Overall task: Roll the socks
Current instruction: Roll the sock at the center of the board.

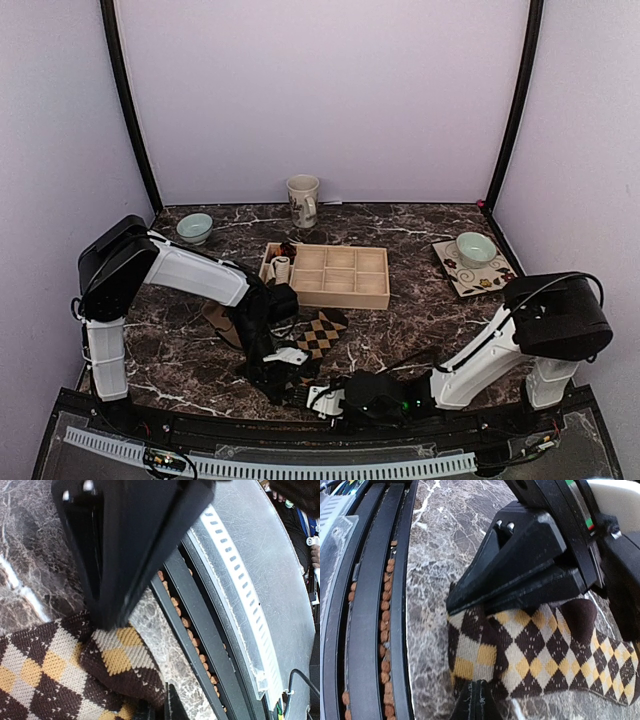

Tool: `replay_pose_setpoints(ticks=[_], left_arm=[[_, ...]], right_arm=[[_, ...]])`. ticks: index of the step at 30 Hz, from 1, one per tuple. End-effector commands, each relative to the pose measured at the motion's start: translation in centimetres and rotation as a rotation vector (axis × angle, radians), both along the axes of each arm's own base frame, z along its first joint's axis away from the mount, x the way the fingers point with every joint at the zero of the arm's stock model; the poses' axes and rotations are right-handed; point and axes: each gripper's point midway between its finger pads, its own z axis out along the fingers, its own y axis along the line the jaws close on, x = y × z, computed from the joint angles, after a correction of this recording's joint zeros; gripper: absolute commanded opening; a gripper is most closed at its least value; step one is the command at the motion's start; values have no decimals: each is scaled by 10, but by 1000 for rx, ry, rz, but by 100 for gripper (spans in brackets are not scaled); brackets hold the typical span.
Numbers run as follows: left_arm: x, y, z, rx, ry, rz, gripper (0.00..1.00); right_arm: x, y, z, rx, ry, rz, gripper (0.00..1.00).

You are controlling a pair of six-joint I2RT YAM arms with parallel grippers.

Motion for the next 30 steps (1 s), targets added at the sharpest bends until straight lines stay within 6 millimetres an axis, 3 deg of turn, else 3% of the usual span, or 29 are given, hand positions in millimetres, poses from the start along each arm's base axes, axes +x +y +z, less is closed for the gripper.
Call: replay_pose_setpoints(ticks=[1,5,11,21,30], left_arm=[[-3,1,6,-9,0,-14,4],[-4,2,5,-6,4,-17,4],[-4,1,5,-2,10,-18,4],[-4,1,6,-6,17,-22,4],[-5,1,7,-8,23,-25,4]], right_arm=[[-1,-21,1,-41,-28,-40,1],[8,-14,36,25,-137,-61,26],[-2,12,60,51,-202,31,45],[-18,33,33,21,-173,133,47],[-5,35,16,11,-162,113,46]])
